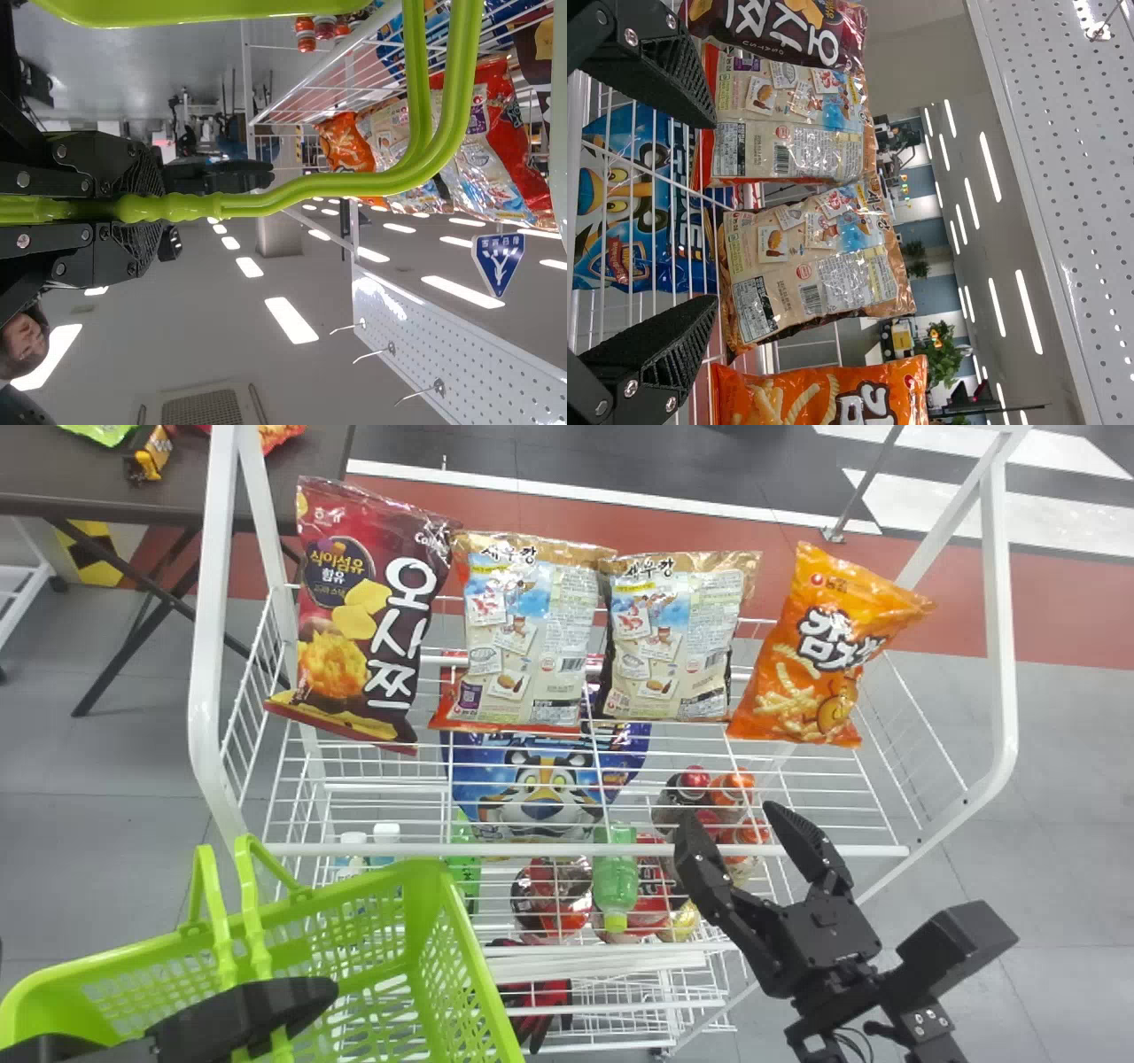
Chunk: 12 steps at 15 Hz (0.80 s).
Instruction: Hold basket handle with left hand then pick Gamjakkang with right hand and place into basket
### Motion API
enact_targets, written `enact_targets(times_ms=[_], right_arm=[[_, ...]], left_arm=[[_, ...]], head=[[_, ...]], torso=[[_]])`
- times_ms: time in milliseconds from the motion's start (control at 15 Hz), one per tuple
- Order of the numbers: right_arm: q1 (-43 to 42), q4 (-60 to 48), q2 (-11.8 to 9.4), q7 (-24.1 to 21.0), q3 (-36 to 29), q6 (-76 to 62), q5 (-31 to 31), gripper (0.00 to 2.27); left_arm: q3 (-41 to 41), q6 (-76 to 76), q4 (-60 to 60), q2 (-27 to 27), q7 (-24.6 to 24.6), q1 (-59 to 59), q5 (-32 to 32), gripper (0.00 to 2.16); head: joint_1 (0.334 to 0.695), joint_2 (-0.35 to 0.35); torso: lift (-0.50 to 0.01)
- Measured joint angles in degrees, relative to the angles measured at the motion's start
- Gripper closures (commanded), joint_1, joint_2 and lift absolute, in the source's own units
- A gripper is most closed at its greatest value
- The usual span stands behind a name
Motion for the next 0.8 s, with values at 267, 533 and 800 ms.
enact_targets(times_ms=[267,533,800], right_arm=[[0.0,-0.1,0.0,-0.1,0.0,0.0,0.0,0.12],[0.0,-0.1,0.0,0.0,0.0,0.0,0.1,0.12],[-1.1,0.0,0.0,-0.1,-0.7,0.9,0.0,0.12]], left_arm=[[-0.3,0.0,0.0,0.0,0.7,0.0,-0.2,2.15],[-0.3,0.0,0.0,-0.1,0.7,0.1,-0.2,2.15],[-0.4,0.0,0.0,-0.1,0.8,0.1,-0.4,2.15]], head=[[0.695,-0.218],[0.695,-0.218],[0.695,-0.227]], torso=[[-0.017],[-0.017],[-0.017]])
